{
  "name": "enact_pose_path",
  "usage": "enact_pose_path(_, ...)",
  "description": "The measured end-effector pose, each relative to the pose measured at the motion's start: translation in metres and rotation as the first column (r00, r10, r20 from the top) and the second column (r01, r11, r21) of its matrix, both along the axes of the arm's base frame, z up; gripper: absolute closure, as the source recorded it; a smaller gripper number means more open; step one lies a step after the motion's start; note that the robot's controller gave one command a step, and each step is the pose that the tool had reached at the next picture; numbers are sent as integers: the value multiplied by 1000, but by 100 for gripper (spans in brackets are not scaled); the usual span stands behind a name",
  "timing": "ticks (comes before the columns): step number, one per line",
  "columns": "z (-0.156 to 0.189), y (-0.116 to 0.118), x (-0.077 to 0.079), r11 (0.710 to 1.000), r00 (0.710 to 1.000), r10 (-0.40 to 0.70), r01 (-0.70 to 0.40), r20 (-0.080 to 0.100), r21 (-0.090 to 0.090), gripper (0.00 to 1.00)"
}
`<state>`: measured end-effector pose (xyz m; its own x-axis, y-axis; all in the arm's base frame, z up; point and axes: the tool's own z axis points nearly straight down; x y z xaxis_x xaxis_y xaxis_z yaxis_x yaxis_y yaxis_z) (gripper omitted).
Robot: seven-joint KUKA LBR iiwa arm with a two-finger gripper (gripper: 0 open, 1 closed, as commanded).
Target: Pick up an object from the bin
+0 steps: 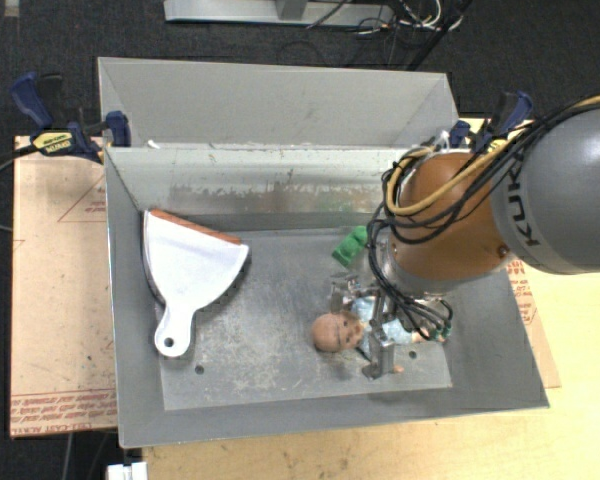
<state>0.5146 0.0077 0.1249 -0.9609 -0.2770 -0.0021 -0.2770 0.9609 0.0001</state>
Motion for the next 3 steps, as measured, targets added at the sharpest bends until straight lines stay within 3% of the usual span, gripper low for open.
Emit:
enact_pose_path(1,-18,-4,-3,959,959,282,-282,4,1,0)
enact_pose_path(2,-20,-5,-1,944,944,329,-329,6,-1,0)
enact_pose_path(3,-17,-24,1,940,940,342,-342,7,2,0)
